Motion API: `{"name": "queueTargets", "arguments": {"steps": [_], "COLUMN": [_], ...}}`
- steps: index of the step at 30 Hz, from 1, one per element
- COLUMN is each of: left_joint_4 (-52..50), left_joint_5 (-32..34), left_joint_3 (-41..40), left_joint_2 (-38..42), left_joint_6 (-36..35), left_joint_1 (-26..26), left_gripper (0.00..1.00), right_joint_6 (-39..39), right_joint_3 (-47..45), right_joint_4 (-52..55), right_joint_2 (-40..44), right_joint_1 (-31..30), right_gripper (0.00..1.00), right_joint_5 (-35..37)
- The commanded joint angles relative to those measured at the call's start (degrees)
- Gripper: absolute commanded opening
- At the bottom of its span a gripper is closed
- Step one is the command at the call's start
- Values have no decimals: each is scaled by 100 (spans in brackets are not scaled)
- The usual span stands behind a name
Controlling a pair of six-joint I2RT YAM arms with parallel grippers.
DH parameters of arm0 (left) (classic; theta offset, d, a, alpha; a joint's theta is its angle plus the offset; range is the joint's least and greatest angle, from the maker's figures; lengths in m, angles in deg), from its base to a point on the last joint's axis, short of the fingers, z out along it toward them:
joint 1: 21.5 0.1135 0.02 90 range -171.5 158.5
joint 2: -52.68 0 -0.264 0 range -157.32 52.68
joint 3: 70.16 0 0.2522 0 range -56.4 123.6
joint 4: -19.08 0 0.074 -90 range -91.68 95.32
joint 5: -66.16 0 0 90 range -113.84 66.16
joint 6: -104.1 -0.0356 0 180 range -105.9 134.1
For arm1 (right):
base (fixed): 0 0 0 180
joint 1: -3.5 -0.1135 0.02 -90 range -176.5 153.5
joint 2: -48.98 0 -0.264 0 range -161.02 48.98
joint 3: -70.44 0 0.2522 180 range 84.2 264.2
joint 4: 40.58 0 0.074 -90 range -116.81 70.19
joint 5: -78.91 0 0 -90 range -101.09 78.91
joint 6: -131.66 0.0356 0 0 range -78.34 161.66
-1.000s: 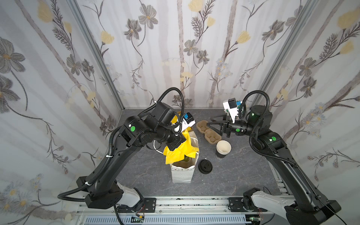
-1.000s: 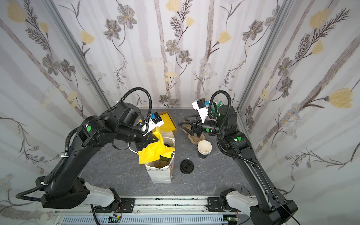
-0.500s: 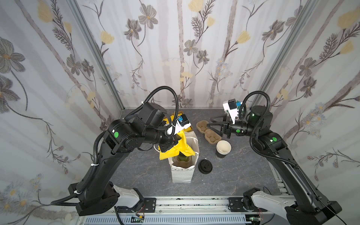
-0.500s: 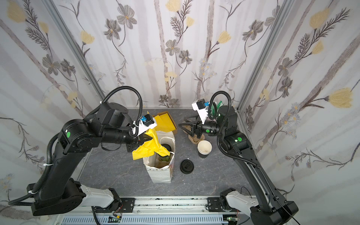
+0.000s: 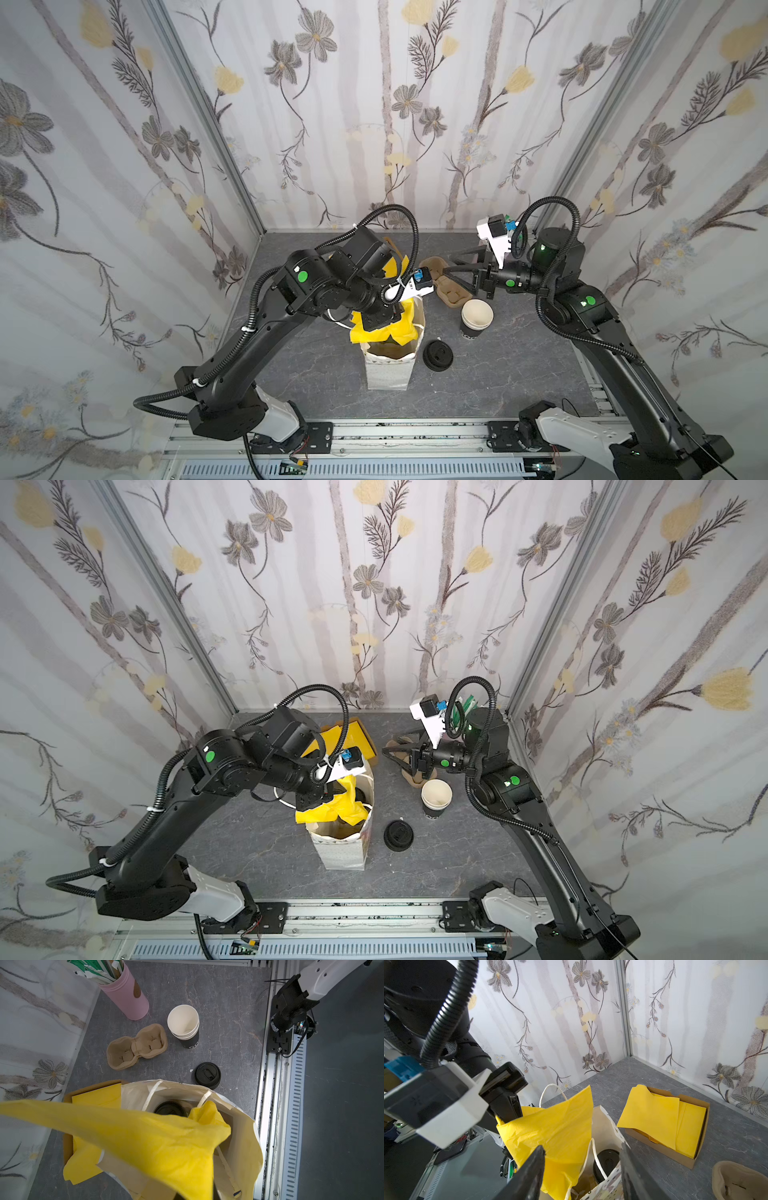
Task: Pack a coffee takeout order
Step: Place the napkin in the takeout bag.
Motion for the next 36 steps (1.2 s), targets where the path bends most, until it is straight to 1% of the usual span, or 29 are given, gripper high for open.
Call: {"name": "queueTargets", "arguments": {"steps": [1, 5, 9, 13, 16, 19, 24, 29, 31, 35, 36], "left_joint_4": [-58, 39, 467, 795, 822, 945, 1451, 2057, 2140, 2200, 2234], "left_joint_5": [-76, -305, -720, -956, -922, -721, -499, -737, -848, -851, -832], "left_joint_3": [-120, -356, -664, -1129, -1518, -1934, -2634, -3269, -3467, -3748, -3815], "left_joint_2": [-64, -164, -73, 60, 150, 338, 790, 1213, 1250, 1267, 1274], "left_joint_6": [-316, -389, -398, -308, -230, -163, -154, -154, -145, -252, -294], "left_joint_1": [-5, -6, -1, -5, -8, -5, -5, -6, -6, -5, -2], "left_gripper": [0, 0, 0, 0, 0, 2, 2, 3, 2, 1, 2], "right_joint_6": [-135, -147, -165, -183, -218, -223, -262, -306, -323, -332, -339], "right_joint_3": [-46, -80, -106, -122, -127, -133, -126, -106, -106, -83, -84], "right_joint_4": [10, -26, -59, -57, -44, -35, -35, 0, 9, 9, 9], "right_joint_2": [22, -2, -52, -100, -116, -129, -179, -228, -250, -276, -285], "right_joint_1": [-16, -25, -43, -85, -92, -106, -151, -220, -243, -271, -276], "right_gripper": [57, 57, 57, 57, 57, 57, 57, 57, 57, 57, 57], "right_joint_5": [96, 91, 91, 79, 79, 77, 80, 107, 117, 142, 145]}}
